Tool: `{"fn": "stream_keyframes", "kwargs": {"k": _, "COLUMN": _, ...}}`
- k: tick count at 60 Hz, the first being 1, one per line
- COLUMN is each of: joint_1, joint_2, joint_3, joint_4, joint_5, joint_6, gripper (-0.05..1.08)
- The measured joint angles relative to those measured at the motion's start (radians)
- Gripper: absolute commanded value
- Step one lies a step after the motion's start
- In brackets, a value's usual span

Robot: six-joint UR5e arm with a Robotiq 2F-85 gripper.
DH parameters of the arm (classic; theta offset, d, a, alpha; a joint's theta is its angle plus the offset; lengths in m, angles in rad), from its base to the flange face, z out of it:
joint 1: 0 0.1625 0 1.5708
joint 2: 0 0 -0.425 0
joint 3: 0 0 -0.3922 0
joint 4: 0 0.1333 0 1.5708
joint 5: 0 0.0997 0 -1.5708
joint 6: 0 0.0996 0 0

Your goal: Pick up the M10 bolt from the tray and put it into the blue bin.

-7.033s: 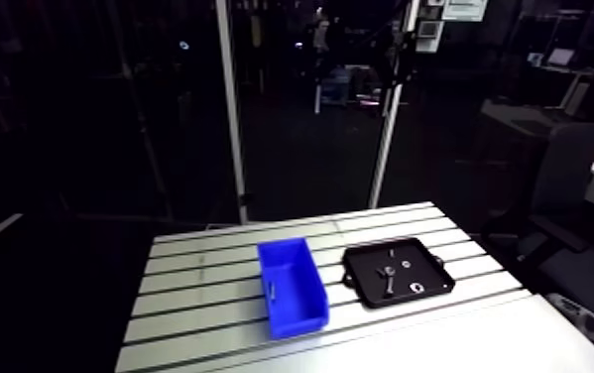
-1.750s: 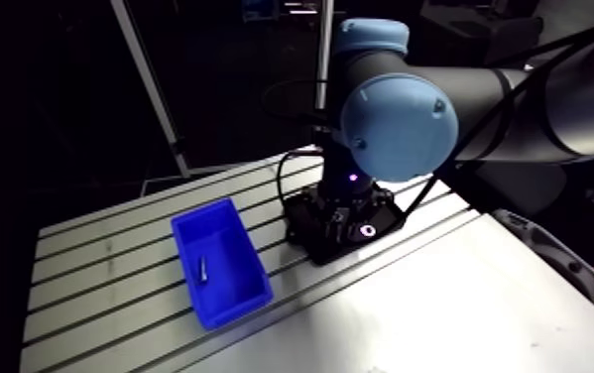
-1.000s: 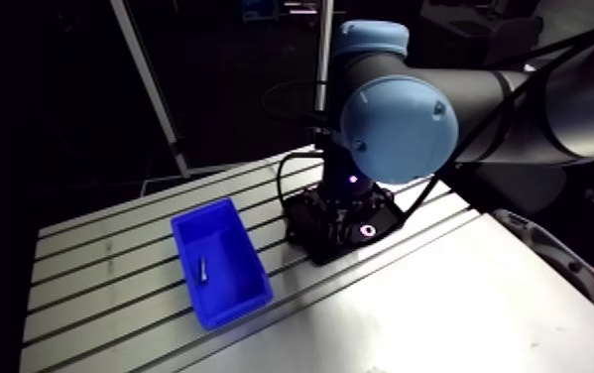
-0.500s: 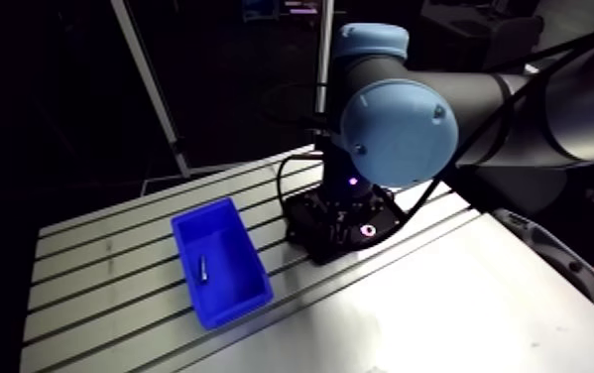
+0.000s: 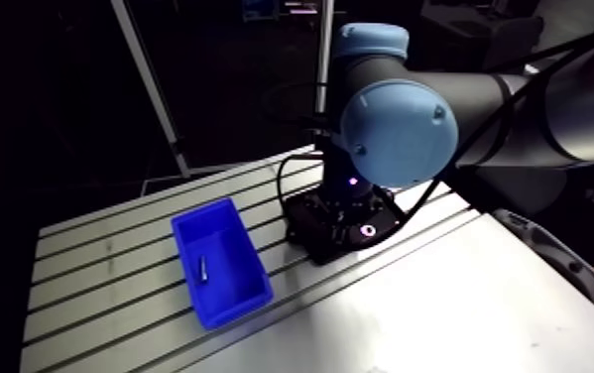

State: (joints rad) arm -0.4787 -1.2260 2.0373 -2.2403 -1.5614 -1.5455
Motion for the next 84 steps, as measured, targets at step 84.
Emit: {"fn": "stream_keyframes", "kwargs": {"k": 84, "joint_1": 0.013, "joint_2": -0.114, "joint_3": -0.112, "joint_4": 0.186, "joint_5": -0.005, "joint_6": -0.190, "gripper": 1.07}}
